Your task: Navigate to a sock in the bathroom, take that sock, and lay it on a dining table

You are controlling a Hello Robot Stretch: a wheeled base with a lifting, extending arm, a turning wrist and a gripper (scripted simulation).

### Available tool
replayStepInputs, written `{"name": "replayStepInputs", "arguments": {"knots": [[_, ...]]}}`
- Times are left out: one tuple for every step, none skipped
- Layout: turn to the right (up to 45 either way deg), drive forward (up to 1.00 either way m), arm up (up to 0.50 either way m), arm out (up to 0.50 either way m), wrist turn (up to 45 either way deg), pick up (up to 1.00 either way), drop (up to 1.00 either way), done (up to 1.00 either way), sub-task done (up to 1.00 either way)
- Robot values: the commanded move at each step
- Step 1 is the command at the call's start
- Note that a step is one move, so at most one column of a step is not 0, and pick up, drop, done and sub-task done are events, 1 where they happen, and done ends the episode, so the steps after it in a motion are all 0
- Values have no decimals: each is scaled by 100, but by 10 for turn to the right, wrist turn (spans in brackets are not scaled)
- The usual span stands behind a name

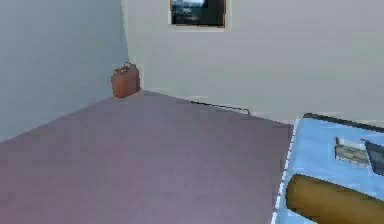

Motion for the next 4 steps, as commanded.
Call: {"name": "replayStepInputs", "arguments": {"knots": [[-450, 0, 0, 0, 0, 0, 0, 0, 0], [-450, 0, 0, 0, 0, 0, 0, 0, 0], [-30, 0, 0, 0, 0, 0, 0, 0, 0], [-60, 0, 0, 0, 0, 0, 0, 0, 0]]}}
